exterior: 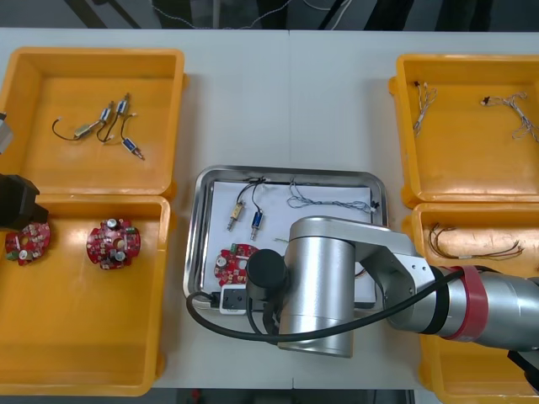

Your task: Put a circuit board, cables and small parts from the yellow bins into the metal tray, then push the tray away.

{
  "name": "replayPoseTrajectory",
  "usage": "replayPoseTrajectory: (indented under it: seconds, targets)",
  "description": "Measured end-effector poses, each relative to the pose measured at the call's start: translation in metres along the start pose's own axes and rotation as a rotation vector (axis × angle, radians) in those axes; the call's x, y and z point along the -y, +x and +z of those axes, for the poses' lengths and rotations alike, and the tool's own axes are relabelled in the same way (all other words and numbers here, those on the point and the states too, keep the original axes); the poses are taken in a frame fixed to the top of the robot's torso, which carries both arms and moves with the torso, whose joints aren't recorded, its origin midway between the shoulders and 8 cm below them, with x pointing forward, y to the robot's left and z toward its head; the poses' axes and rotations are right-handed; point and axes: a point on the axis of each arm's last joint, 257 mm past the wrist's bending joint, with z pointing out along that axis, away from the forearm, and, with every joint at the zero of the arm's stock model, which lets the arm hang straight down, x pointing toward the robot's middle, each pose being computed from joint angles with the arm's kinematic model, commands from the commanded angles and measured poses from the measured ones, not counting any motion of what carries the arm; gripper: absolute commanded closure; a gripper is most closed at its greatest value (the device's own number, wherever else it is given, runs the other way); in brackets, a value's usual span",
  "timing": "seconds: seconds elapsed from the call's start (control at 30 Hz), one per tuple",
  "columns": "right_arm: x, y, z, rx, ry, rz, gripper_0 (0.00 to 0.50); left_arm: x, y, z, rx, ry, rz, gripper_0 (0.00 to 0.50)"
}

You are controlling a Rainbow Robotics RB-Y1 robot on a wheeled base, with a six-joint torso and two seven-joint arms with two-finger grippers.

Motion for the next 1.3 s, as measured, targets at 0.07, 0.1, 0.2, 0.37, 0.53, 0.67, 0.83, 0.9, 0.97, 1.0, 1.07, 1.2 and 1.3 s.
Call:
replayPoseTrajectory:
  seconds: [0.07,0.1,0.2,0.37,0.53,0.67,0.83,0.9,0.97,1.0,1.07,1.2,1.3]
  targets:
    - [0.003,-0.001,-0.002,0.001,0.002,-0.005,0.402,0.000,0.000,0.000,0.000,0.000,0.000,0.000]
    - [0.004,-0.002,-0.003,0.002,0.006,-0.007,0.399,0.000,0.000,0.000,0.000,0.000,0.000,0.000]
    - [0.010,-0.003,-0.006,0.002,0.016,-0.013,0.401,0.000,0.000,0.000,0.000,0.000,0.000,0.000]
    - [0.016,0.000,-0.006,-0.008,0.024,-0.012,0.402,0.000,0.000,0.000,0.000,0.000,0.000,0.000]
    - [0.026,0.005,-0.001,-0.028,0.031,0.006,0.400,0.000,0.000,0.000,0.000,0.000,0.000,0.000]
    - [0.036,0.008,0.000,-0.044,0.047,0.013,0.400,0.000,0.000,0.000,0.000,0.000,0.000,0.000]
    - [0.046,0.006,-0.004,-0.048,0.057,0.009,0.402,0.000,0.000,0.000,0.000,0.000,0.000,0.000]
    - [0.050,0.005,-0.005,-0.050,0.056,0.010,0.400,0.000,0.000,0.000,0.000,0.000,0.000,0.000]
    - [0.055,0.005,-0.006,-0.052,0.061,0.010,0.401,0.000,0.000,0.000,0.000,0.000,0.000,0.000]
    - [0.057,0.004,-0.007,-0.052,0.065,0.011,0.402,0.000,0.000,0.000,0.000,0.000,0.000,0.000]
    - [0.062,0.004,-0.007,-0.055,0.071,0.014,0.400,0.000,0.000,0.000,0.000,0.000,0.000,0.000]
    - [0.072,0.004,-0.008,-0.059,0.084,0.020,0.399,0.000,0.000,0.000,0.000,0.000,0.000,0.000]
    - [0.079,0.004,-0.007,-0.061,0.095,0.028,0.400,0.000,0.000,0.000,0.000,0.000,0.000,0.000]
